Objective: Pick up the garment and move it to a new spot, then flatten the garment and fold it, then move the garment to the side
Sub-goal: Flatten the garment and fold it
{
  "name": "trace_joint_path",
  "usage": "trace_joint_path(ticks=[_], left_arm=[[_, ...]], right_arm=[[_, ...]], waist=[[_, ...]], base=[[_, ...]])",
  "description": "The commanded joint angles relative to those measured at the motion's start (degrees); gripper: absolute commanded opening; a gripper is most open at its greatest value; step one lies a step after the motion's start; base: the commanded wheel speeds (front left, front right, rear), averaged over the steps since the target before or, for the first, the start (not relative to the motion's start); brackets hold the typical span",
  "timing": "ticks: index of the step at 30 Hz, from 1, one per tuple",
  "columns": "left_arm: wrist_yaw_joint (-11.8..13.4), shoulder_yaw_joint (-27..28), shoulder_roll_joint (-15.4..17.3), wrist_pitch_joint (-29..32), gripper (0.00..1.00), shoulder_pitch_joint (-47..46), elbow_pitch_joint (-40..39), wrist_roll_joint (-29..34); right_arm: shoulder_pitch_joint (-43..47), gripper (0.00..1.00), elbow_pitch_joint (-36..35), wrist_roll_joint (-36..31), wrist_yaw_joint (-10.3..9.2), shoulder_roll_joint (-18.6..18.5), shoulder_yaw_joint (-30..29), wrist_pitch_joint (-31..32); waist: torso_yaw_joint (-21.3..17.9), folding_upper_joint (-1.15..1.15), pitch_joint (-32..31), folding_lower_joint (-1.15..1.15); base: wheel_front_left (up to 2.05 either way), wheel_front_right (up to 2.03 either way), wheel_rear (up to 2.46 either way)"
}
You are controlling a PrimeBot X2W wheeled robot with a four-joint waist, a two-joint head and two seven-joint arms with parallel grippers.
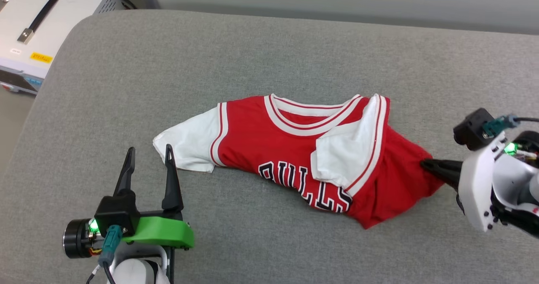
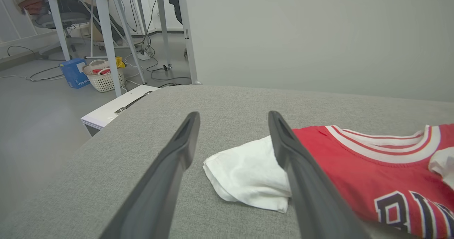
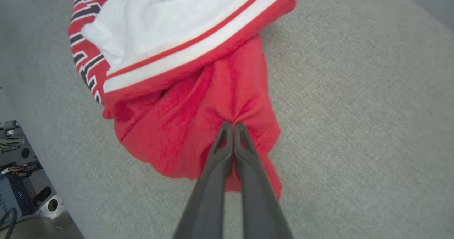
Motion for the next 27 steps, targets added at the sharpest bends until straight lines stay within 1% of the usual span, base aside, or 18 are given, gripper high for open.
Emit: trace_joint_path(ticks=[1, 5, 7, 10, 12, 15, 17, 19, 21, 22, 23, 27], left_arm=[[-0.33, 0.28, -0.36, -0.32, 1.0, 1.23, 0.09, 0.33], [-0.57, 0.52, -0.48, -0.33, 1.0, 2.26, 0.15, 0.5], [-0.62, 0.55, -0.52, -0.33, 1.0, 2.65, 0.27, 0.6], [-0.65, 0.52, -0.57, -0.33, 1.0, 2.96, 0.41, 0.8], [-0.72, 0.56, -0.59, -0.33, 1.0, 3.06, 0.45, 0.91], [-0.7, 0.58, -0.62, -0.33, 1.0, 3.19, 0.39, 1.19], [-0.69, 0.55, -0.63, -0.33, 1.0, 3.26, 0.38, 1.31], [-0.6, 0.61, -0.65, -0.33, 1.0, 3.46, 0.45, 1.38], [-0.59, 0.61, -0.66, -0.33, 1.0, 3.67, 0.55, 1.4], [-0.6, 0.62, -0.66, -0.33, 1.0, 3.75, 0.61, 1.42], [-0.59, 0.68, -0.66, -0.33, 1.0, 3.89, 0.64, 1.44], [-0.64, 0.65, -0.67, -0.33, 1.0, 4.23, 0.62, 1.66]], right_arm=[[3.03, 0.0, -1.55, 1.29, -0.04, -1.22, -0.88, -0.78], [10.68, 0.0, -5.14, 2.98, -0.04, -4.27, -4.79, -2.42], [14.89, 0.0, -5.99, 3.34, -0.04, -5.23, -7.0, -3.03], [21.94, 0.0, -6.32, 4.88, -0.04, -5.42, -10.67, -3.89], [26.7, 0.0, -5.63, 4.76, -0.04, -5.3, -12.78, -4.34], [34.02, 0.0, -2.94, 5.52, -0.04, -2.88, -15.96, -4.86], [37.59, 0.0, -0.56, 4.61, -0.04, -1.24, -17.43, -4.83], [40.05, 0.0, 1.47, 4.09, -0.04, 1.02, -19.03, -4.97], [41.02, 0.0, 2.66, 2.01, -0.04, 2.52, -20.79, -5.58], [41.15, 0.24, 2.79, 1.37, -0.04, 3.32, -22.07, -6.27], [41.23, 1.0, 2.44, 0.96, -0.04, 4.28, -23.71, -6.97], [41.37, 1.0, -0.96, -1.72, -0.04, 5.29, -30.45, -9.13]], waist=[[-1.76, 0.0, -1.94, 0.0], [-2.68, 0.0, -2.91, 0.0], [-3.02, 0.0, -3.27, 0.0], [-3.25, 0.0, -3.71, 0.0], [-3.25, 0.0, -3.88, 0.0], [-3.16, 0.0, -3.88, 0.0], [-3.01, 0.0, -3.77, 0.0], [-3.04, 0.0, -3.71, 0.0], [-3.1, 0.0, -3.66, 0.0], [-3.17, 0.0, -3.68, 0.0], [-3.33, 0.0, -3.78, 0.0], [-3.6, 0.0, -4.17, 0.0]], base=[[0.0, 0.0, 0.0], [0.0, 0.0, 0.0], [0.0, 0.0, 0.0], [0.0, 0.0, 0.0], [0.0, 0.0, 0.0], [0.0, 0.0, 0.0], [0.0, 0.0, 0.0], [0.0, 0.0, 0.0], [0.0, 0.0, 0.0], [0.0, 0.0, 0.0], [0.0, 0.0, 0.0], [0.0, 0.0, 0.0]])
